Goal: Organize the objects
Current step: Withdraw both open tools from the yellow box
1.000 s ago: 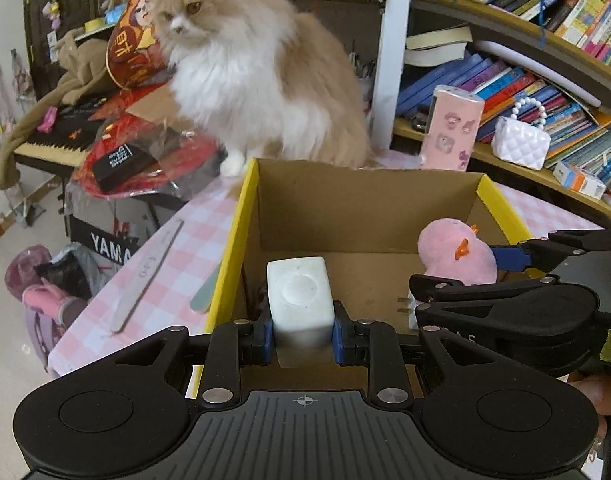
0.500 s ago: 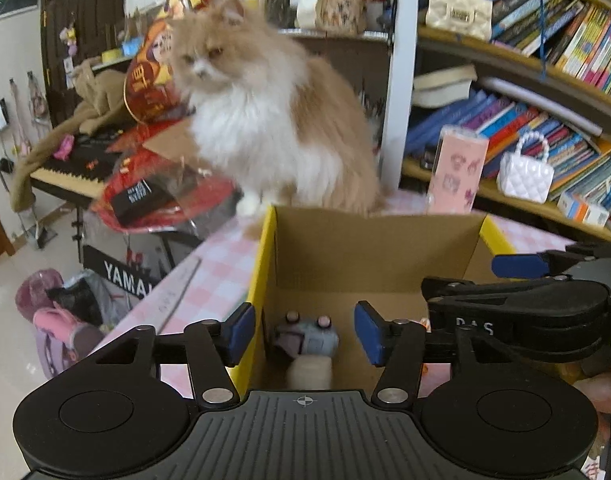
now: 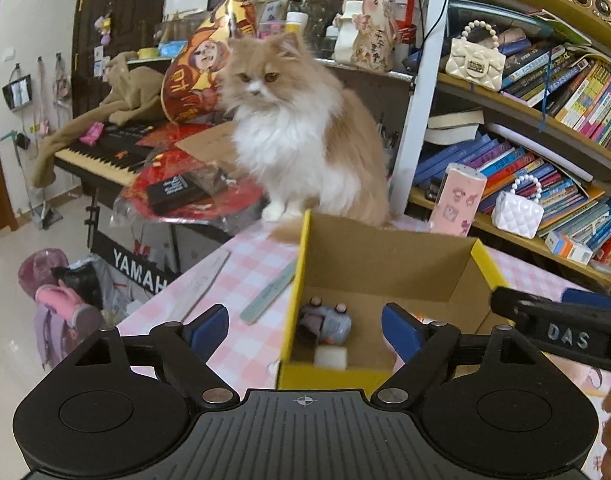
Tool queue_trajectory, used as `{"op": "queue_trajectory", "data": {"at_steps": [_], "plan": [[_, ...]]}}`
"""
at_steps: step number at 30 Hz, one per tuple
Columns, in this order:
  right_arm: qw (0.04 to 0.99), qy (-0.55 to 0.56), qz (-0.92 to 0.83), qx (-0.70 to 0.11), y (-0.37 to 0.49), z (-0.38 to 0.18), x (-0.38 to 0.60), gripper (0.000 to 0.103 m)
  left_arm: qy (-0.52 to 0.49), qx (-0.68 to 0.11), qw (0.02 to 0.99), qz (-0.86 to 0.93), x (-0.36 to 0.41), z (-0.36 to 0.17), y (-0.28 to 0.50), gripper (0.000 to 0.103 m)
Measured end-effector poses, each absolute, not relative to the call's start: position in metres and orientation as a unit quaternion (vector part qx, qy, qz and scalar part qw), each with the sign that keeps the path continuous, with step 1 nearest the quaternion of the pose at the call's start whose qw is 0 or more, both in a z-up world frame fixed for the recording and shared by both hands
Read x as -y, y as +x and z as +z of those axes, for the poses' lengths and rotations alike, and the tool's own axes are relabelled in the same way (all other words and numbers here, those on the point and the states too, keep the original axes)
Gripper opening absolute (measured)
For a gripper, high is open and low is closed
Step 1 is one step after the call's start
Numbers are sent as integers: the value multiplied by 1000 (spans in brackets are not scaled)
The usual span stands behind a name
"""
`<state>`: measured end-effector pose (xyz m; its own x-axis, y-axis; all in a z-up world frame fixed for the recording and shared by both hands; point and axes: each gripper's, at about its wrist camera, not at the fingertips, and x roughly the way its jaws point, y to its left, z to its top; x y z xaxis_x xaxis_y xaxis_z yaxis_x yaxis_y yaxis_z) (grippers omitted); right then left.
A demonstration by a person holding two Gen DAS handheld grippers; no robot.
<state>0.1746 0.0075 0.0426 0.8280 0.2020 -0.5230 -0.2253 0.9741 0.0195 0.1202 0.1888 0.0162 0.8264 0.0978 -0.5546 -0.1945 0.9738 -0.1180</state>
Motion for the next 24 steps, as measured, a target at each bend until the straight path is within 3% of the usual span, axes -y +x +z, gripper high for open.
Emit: {"op": "queue_trajectory", "data": {"at_steps": [24], "plan": [[930,-33,90,-354,28,-17,-27,83,-65,-359,930,51,-195,-20,8,88]]}}
